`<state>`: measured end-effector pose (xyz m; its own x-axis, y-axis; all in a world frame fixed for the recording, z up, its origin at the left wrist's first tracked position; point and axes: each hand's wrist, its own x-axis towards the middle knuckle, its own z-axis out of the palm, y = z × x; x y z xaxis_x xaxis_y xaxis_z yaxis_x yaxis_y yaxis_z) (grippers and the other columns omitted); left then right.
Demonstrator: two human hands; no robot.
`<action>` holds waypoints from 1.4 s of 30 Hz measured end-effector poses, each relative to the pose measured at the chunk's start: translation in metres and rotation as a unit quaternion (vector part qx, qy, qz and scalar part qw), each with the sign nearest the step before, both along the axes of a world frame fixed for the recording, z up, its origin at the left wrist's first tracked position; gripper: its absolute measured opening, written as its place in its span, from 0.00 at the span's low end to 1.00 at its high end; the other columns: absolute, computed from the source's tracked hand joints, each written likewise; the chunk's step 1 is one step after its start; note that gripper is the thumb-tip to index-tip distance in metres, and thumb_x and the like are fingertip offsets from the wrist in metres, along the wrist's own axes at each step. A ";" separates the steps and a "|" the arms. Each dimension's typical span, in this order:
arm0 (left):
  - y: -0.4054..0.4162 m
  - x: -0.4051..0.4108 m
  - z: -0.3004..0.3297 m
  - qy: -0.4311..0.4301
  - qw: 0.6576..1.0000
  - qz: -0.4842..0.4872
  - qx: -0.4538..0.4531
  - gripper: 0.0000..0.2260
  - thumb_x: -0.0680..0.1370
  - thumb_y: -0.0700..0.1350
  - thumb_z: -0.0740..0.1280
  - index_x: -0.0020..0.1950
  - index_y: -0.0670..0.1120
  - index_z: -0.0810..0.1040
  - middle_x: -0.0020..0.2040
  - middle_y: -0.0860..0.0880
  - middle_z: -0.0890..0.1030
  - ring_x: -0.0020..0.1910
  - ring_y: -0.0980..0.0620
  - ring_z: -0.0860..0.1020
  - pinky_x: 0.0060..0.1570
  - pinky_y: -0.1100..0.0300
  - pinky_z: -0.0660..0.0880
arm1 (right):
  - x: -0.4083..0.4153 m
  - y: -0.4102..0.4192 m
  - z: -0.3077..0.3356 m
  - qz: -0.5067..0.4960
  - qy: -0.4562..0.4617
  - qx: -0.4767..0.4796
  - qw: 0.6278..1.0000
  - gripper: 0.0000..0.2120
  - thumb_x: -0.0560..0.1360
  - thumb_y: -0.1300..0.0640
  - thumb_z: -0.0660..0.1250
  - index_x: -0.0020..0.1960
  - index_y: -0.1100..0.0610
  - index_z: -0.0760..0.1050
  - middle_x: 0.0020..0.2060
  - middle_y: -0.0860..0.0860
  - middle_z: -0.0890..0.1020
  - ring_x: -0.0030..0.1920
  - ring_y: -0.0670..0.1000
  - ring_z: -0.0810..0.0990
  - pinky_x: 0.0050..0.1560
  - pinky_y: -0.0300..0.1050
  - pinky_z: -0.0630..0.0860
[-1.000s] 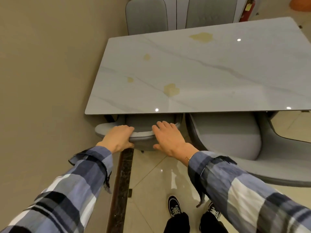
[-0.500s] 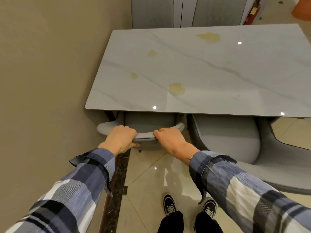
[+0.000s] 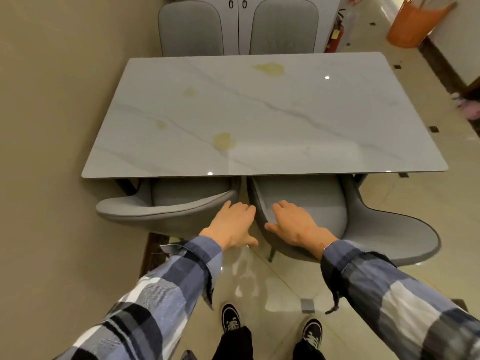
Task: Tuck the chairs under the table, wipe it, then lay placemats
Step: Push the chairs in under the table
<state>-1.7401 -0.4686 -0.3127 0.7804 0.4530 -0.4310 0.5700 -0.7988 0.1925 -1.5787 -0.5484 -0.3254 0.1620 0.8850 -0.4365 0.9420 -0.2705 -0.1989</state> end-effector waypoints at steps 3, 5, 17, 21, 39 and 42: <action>-0.061 0.062 -0.007 -0.028 0.996 -0.079 -0.033 0.37 0.69 0.66 0.72 0.69 0.45 0.70 0.63 0.45 0.76 0.62 0.43 0.74 0.65 0.47 0.69 | 0.055 -0.054 -0.004 -0.052 0.031 -0.030 0.998 0.23 0.81 0.43 0.55 0.67 0.58 0.69 0.63 0.58 0.74 0.60 0.60 0.75 0.59 0.54 0.72; -0.095 0.094 -0.011 -0.049 0.992 -0.114 -0.020 0.36 0.69 0.66 0.71 0.68 0.43 0.71 0.61 0.44 0.77 0.59 0.43 0.75 0.63 0.46 0.70 | 0.088 -0.090 -0.003 -0.086 0.043 -0.019 0.995 0.23 0.81 0.42 0.54 0.65 0.58 0.71 0.63 0.58 0.76 0.61 0.59 0.75 0.60 0.52 0.72; -0.128 0.163 -0.012 -0.036 0.988 -0.153 -0.003 0.19 0.78 0.58 0.65 0.65 0.53 0.69 0.53 0.47 0.81 0.47 0.43 0.80 0.46 0.46 0.79 | 0.217 -0.213 0.014 -0.006 0.003 0.115 0.993 0.35 0.68 0.22 0.55 0.60 0.47 0.74 0.53 0.44 0.79 0.51 0.45 0.76 0.52 0.41 0.75; -0.104 0.140 -0.015 -0.022 0.991 -0.134 0.003 0.21 0.79 0.60 0.64 0.69 0.56 0.68 0.57 0.49 0.81 0.51 0.45 0.80 0.50 0.48 0.78 | 0.208 -0.194 0.003 0.039 -0.001 0.117 0.992 0.30 0.69 0.25 0.58 0.59 0.46 0.74 0.52 0.44 0.80 0.50 0.45 0.77 0.52 0.40 0.76; -0.030 0.112 -0.014 -0.104 0.991 0.035 0.074 0.17 0.76 0.49 0.70 0.63 0.51 0.74 0.52 0.48 0.78 0.52 0.45 0.77 0.50 0.50 0.73 | 0.182 -0.101 -0.014 0.085 0.046 0.196 0.976 0.21 0.71 0.45 0.72 0.60 0.53 0.77 0.49 0.52 0.83 0.48 0.53 0.82 0.46 0.51 0.81; -0.028 0.129 -0.010 -0.124 0.988 0.056 0.076 0.14 0.75 0.50 0.71 0.59 0.51 0.75 0.51 0.49 0.80 0.52 0.45 0.77 0.53 0.49 0.72 | 0.197 -0.094 -0.007 0.078 0.041 0.208 0.974 0.21 0.69 0.51 0.77 0.60 0.54 0.78 0.48 0.52 0.84 0.47 0.53 0.82 0.46 0.49 0.80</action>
